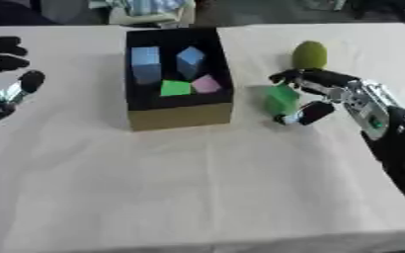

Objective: Pick up objects on the table and place them in the box.

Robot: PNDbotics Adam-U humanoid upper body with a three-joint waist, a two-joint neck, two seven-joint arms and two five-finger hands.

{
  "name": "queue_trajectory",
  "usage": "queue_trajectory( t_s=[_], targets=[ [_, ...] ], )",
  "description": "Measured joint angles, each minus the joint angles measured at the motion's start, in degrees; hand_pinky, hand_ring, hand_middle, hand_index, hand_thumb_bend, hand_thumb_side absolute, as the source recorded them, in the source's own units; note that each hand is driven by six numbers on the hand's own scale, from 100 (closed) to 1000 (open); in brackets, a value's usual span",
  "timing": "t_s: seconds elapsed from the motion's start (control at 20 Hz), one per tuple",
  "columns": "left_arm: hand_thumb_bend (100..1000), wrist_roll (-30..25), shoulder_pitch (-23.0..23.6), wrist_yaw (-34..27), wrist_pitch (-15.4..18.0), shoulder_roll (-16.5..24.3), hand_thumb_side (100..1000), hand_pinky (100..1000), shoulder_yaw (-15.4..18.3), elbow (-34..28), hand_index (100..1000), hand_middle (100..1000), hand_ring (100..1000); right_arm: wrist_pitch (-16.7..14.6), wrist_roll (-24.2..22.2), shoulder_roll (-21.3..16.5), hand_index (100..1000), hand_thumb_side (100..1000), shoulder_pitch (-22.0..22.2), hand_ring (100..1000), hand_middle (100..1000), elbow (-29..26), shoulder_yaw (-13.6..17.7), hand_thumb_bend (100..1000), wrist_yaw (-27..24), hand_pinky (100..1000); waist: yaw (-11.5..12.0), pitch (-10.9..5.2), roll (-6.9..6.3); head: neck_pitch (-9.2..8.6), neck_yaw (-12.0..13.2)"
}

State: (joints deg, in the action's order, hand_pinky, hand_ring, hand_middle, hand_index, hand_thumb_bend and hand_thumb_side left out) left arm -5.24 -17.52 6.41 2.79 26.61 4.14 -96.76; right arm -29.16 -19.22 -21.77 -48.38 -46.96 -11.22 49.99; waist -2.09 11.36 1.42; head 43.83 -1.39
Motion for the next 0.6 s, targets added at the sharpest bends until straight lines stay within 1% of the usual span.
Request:
queue_trajectory(
  t_s=[0.05,0.1,0.15,0.25,0.35,0.4,0.45,0.6],
  targets=[
    [693,0.0,0.0,0.0,0.0,0.0,592,820,0.0,0.0,833,687,703,-0.13,0.3,0.08,920,491,0.0,741,777,0.07,0.1,366,0.13,677,0.0,0.0,0.0,0.0,-0.02],
    [693,0.0,0.01,0.0,0.0,0.0,593,820,0.0,0.0,833,687,703,-0.21,0.73,0.2,920,476,-0.01,741,775,0.1,0.23,374,0.2,677,0.01,0.0,0.0,0.0,-0.04],
    [688,-0.01,0.02,0.0,0.0,-0.01,594,821,0.0,0.0,833,688,704,-0.32,1.27,0.32,865,415,-0.01,676,702,0.1,0.26,333,0.25,633,0.02,0.0,0.0,0.0,-0.08],
    [682,-0.03,0.1,-0.01,0.01,-0.01,595,823,-0.01,0.0,833,689,704,-0.54,2.69,0.36,824,344,-0.01,613,639,-0.1,0.4,279,0.25,586,0.05,0.0,0.0,0.0,-0.14],
    [678,-0.06,0.18,-0.03,0.03,-0.01,596,824,-0.01,0.0,833,689,705,-0.61,4.44,0.36,772,234,-0.02,551,575,-0.68,0.66,190,0.24,527,0.05,0.0,0.0,0.0,-0.14],
    [678,-0.08,0.26,-0.04,0.06,-0.01,596,824,-0.01,0.0,833,689,705,-0.55,5.4,0.36,763,216,-0.02,540,566,-1.15,0.83,175,0.23,515,0.05,0.0,0.0,0.0,-0.14],
    [673,-0.13,0.32,-0.06,0.1,-0.01,597,824,-0.01,0.0,833,690,705,-0.46,6.4,0.35,747,182,-0.03,512,548,-1.67,1.01,147,0.12,484,0.05,0.0,0.0,0.0,-0.14],
    [673,-0.22,0.36,-0.1,0.19,-0.02,597,823,-0.01,0.0,833,689,705,-0.21,9.48,0.28,746,174,-0.08,513,546,-3.64,1.32,141,-0.6,486,0.05,0.0,0.0,0.0,-0.14]
  ],
)
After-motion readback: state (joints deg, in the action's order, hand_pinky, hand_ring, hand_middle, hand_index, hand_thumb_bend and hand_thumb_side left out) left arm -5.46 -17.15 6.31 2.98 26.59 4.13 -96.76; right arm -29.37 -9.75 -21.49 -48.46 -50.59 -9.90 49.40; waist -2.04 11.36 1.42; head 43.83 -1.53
